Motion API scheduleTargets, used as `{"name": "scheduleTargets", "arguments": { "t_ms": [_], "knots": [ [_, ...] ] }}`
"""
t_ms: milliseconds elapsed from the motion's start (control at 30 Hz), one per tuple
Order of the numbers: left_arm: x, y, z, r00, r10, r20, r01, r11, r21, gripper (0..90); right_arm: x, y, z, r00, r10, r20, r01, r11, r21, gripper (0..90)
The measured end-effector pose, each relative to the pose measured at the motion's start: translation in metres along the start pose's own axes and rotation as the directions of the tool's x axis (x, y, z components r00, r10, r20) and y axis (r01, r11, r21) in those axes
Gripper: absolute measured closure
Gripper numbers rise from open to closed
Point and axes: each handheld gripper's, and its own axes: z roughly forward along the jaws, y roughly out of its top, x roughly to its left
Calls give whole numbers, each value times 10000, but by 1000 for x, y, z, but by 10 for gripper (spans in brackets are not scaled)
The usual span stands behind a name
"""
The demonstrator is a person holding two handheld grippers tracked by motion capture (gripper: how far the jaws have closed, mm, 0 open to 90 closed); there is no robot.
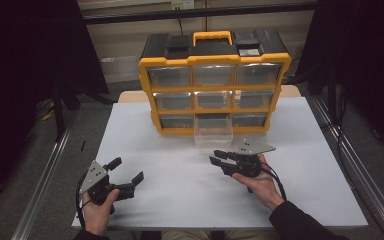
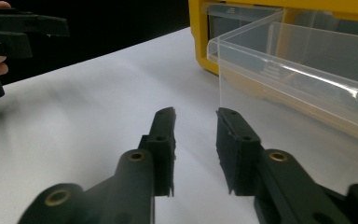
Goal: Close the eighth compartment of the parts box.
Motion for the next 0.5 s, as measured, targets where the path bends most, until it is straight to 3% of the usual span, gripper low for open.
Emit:
{"name": "scheduleTargets", "arguments": {
  "t_ms": [300,500],
  "knots": [
    [0,0,0,10000,21,-14,-21,10000,-4,34,-4,-2,5,10000,13,72,-14,9999,117,879],
    [0,0,0,10000,13,1,-13,10000,-1,34,-6,-2,7,9999,-44,157,41,9998,199,900]
  ]
}}
